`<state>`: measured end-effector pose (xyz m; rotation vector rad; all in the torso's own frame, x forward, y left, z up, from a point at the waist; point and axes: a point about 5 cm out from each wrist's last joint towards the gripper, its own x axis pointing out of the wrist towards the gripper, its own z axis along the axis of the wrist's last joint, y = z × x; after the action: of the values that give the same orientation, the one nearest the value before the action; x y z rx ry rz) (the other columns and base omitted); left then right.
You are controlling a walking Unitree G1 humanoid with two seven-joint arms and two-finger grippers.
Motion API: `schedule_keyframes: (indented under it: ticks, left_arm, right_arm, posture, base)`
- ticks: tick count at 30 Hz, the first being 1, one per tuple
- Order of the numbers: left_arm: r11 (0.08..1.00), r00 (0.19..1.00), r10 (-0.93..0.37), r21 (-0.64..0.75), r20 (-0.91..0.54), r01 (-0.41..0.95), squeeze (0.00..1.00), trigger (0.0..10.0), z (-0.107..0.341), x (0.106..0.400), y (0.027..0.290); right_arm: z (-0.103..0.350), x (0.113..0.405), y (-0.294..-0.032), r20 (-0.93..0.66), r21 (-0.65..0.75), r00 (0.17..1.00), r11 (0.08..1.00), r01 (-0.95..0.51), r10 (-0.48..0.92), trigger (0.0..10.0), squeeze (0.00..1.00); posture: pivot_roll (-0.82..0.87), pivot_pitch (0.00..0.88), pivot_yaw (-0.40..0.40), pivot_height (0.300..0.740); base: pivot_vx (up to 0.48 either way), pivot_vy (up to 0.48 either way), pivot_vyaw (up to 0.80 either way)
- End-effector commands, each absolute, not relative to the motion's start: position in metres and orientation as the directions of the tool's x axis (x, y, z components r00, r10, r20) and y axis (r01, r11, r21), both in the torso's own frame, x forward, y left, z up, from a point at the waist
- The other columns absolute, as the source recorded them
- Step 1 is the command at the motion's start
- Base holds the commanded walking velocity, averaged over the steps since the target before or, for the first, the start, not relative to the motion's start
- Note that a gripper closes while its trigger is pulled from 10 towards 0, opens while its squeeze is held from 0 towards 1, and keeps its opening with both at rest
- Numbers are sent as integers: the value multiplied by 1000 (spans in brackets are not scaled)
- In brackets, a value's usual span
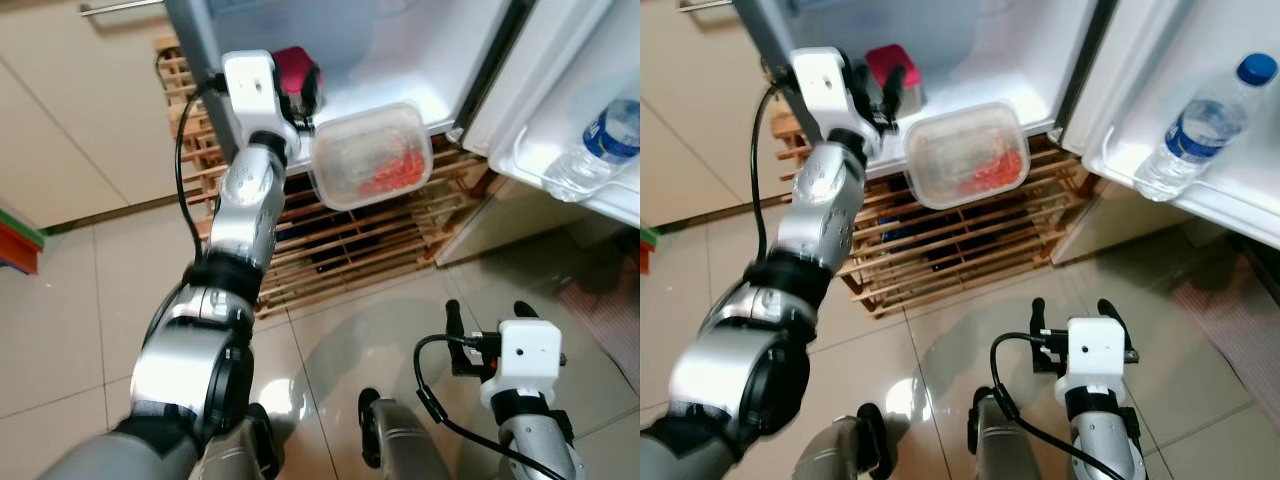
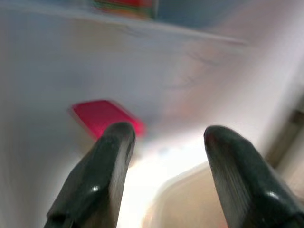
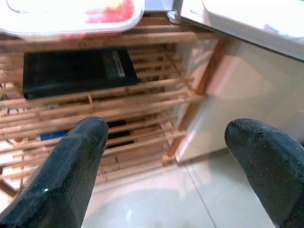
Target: Restocking fridge
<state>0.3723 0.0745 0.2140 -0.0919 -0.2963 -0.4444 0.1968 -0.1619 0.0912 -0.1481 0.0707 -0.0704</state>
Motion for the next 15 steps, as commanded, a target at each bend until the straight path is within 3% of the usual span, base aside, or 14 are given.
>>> schedule_keyframes:
  ticks: [1, 4, 8, 12, 15]
  left_arm:
    - [812, 769, -566, 36, 298, 583, 0, 10000, 216, 355, 47]
    - [766, 730, -636, 93, 249, 636, 0, 10000, 199, 342, 41]
    - [815, 777, -579, 144, 245, 562, 0, 10000, 186, 336, 62]
    - [925, 908, -378, 115, 181, 362, 0, 10000, 164, 323, 113]
    - [957, 950, -285, 90, 129, 275, 0, 10000, 149, 318, 131]
  right_arm:
    - [87, 202, -159, -64, -132, 995, 989, 65, -74, 10000, 0]
    - [90, 214, -156, -37, -127, 997, 990, 62, -68, 10000, 0]
    - [94, 225, -156, -6, -120, 997, 990, 72, -73, 10000, 0]
    - [96, 244, -159, 38, -100, 996, 991, 90, -87, 10000, 0]
    - [99, 249, -160, 55, -87, 994, 991, 101, -96, 10000, 0]
  posture:
    - [-207, 135, 44, 740]
    - [-198, 114, 49, 740]
    - [-181, 89, 52, 740]
    - [-148, 56, 50, 740]
    - [-146, 39, 49, 740]
  base:
    - [0, 0, 0]
    - [0, 0, 0]
    - [0, 0, 0]
    - [0, 0, 0]
    - [0, 0, 0]
